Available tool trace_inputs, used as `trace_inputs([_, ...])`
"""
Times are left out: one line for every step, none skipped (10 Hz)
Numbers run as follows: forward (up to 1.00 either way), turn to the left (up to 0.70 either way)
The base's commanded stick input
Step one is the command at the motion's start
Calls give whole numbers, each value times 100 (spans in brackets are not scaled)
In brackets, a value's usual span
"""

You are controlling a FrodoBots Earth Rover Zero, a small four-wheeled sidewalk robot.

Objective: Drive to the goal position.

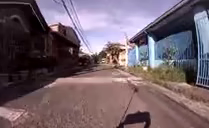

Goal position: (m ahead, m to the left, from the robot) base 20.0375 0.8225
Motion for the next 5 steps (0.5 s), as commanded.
trace_inputs([100,0])
trace_inputs([100,0])
trace_inputs([100,0])
trace_inputs([100,0])
trace_inputs([100,0])
